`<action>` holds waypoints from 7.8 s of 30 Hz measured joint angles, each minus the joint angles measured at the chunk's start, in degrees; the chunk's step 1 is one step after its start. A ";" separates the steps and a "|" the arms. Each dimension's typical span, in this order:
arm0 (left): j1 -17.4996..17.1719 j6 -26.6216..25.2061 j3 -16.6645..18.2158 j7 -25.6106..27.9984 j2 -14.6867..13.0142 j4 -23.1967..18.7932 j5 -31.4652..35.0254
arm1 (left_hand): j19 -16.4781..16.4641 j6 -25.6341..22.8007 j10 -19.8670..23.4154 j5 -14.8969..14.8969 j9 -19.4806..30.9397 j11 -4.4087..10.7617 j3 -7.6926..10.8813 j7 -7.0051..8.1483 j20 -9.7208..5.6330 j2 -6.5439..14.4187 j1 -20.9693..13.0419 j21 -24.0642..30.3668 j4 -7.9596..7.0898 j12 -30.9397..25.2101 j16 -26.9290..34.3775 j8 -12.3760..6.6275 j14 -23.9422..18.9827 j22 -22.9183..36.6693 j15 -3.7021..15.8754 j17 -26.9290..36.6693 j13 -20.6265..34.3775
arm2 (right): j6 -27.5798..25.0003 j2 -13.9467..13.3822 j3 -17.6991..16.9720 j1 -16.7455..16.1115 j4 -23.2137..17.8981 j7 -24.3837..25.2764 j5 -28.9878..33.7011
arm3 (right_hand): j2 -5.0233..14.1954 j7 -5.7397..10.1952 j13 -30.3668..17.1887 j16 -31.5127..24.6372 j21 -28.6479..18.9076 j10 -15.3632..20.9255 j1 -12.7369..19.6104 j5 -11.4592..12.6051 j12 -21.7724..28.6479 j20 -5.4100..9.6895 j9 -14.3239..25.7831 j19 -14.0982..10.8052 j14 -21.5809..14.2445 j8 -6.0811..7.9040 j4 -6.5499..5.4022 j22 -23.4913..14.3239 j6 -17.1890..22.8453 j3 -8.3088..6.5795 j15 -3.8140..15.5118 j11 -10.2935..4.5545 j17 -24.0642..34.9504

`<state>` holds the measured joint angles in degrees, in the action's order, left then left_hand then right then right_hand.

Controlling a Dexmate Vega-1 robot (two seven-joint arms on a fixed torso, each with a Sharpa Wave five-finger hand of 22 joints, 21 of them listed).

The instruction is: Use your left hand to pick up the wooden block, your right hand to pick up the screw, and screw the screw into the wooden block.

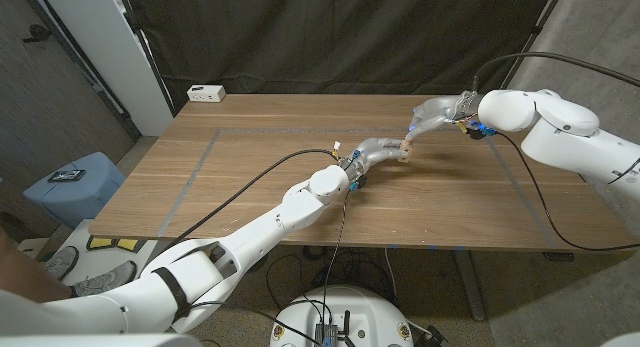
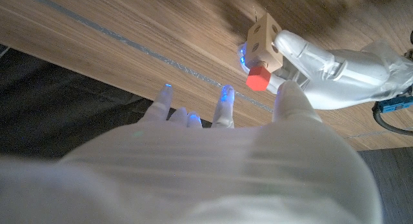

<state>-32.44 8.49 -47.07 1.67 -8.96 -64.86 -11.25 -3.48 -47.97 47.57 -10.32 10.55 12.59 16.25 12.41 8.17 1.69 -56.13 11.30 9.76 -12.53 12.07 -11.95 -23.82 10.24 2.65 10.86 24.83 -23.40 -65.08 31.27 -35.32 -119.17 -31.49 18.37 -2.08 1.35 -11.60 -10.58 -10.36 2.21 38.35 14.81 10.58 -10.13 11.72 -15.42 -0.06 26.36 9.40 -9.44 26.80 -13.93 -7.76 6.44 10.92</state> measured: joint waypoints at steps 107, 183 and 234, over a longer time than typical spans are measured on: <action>0.41 0.39 0.12 0.50 0.87 1.70 -0.32 | 0.00 -2.59 1.62 -0.29 0.00 -0.36 3.33 -0.63 0.01 -0.92 -3.62 0.00 -0.52 0.01 -0.42 -0.40 0.20 0.00 -0.19 -0.06 0.02 | -0.39 2.19 0.48 -2.23 -1.03 1.84 9.07 | -0.84 5.91 0.14 -1.72 -0.28 4.67 8.04 -4.23 2.23 1.23 1.50 -2.73 -2.67 6.16 -0.32 0.00 19.08 -6.01 2.61 -2.35 0.43; 0.37 0.48 0.29 0.31 0.85 1.67 -0.72 | 0.00 -1.75 1.72 0.50 0.22 -0.46 3.14 -0.62 0.01 -0.50 -3.34 0.00 -1.15 0.22 -0.41 0.30 0.20 0.00 -0.19 0.21 0.02 | -7.63 6.65 2.48 -5.31 -0.94 11.69 14.10 | -2.97 3.37 0.69 -3.44 -0.72 24.24 -0.89 -4.44 4.28 3.80 -0.54 -9.59 -16.64 15.04 -2.29 0.00 45.99 -6.41 8.17 -6.78 0.26; -0.51 1.41 1.25 0.07 0.75 1.24 -2.20 | 0.00 -1.35 1.62 0.50 0.26 -0.37 2.09 -0.61 0.01 -0.01 -2.96 0.00 -1.36 0.26 -0.16 0.49 0.20 0.00 -0.19 0.20 0.03 | -14.72 4.77 -3.56 -11.33 -5.55 19.37 8.35 | -2.17 1.17 0.53 -2.76 -0.72 25.31 -8.77 -4.66 1.80 3.98 -0.63 -11.63 -18.76 6.86 -4.05 0.00 32.73 -4.97 7.07 -2.94 0.26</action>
<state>-32.95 9.90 -45.81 1.74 -8.21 -63.62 -13.45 -3.48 -49.32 49.19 -9.81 10.81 12.22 18.34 11.80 8.17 1.69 -59.08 11.30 8.40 -12.27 11.91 -11.46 -23.61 10.24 2.46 11.06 24.86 -38.12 -60.31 27.71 -46.65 -124.72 -12.12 26.73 -4.25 2.53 -11.07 -13.35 -11.07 27.53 29.58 10.15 12.37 -6.15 11.08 -27.05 -18.82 33.21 5.36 -9.44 59.53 -18.90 -0.70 3.50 11.18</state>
